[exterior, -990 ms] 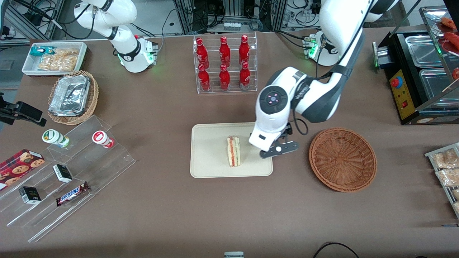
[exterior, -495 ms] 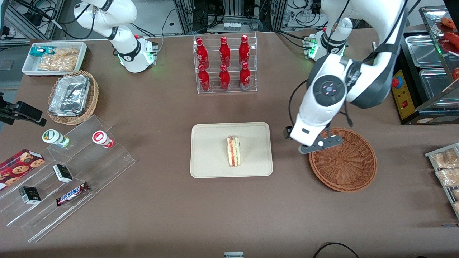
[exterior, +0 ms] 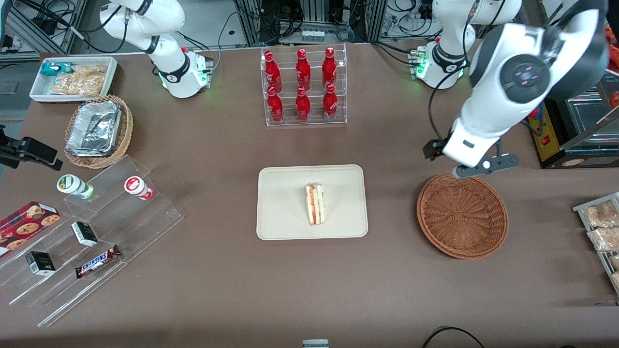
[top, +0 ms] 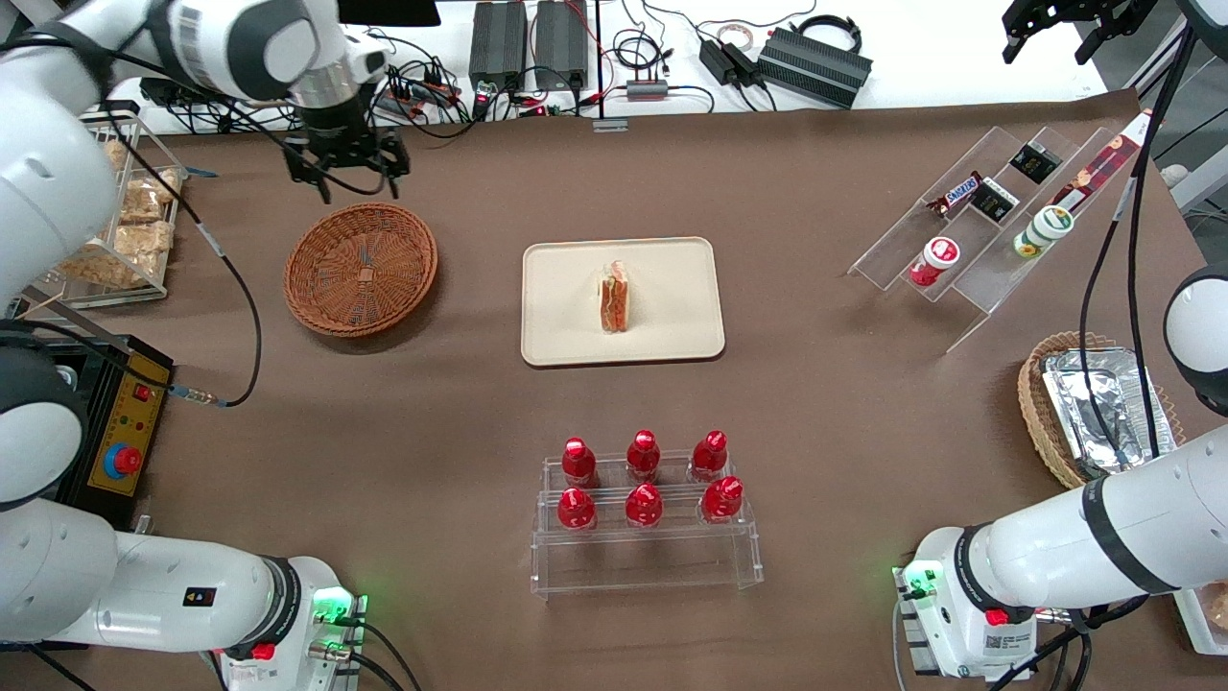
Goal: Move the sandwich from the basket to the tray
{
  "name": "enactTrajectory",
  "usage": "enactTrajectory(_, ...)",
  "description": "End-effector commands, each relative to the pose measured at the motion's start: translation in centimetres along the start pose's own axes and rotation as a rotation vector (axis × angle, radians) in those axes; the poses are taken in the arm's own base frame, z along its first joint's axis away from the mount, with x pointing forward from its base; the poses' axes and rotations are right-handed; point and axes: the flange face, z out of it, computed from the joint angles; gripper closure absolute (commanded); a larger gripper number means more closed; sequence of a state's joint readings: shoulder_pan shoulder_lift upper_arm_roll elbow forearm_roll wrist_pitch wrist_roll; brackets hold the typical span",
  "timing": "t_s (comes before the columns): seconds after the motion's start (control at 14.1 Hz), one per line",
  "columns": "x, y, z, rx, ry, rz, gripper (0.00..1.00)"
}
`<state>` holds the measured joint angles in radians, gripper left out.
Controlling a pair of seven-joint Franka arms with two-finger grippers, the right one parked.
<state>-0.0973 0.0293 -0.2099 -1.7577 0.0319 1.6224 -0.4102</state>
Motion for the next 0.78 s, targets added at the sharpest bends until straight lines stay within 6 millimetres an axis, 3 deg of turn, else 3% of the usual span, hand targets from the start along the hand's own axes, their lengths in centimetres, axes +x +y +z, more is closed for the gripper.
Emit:
enactTrajectory(0.0,-1.5,-4.9,-2.9,-0.02,-0.016,0.104,0.0)
enactTrajectory(0.14,-1.7,-8.6,-5.2,-0.03,-0.032,0.18,0.0)
enactTrajectory(0.28,-1.6,-11.5,-6.1,-0.05,-0.018,0.195,0.0)
enactTrajectory(0.42,-1.5,-13.0,-7.1,-0.095,0.004,0.169,0.0)
enactTrajectory(0.71,-0.6,-13.7,-7.7,-0.111,0.071,0.199,0.0)
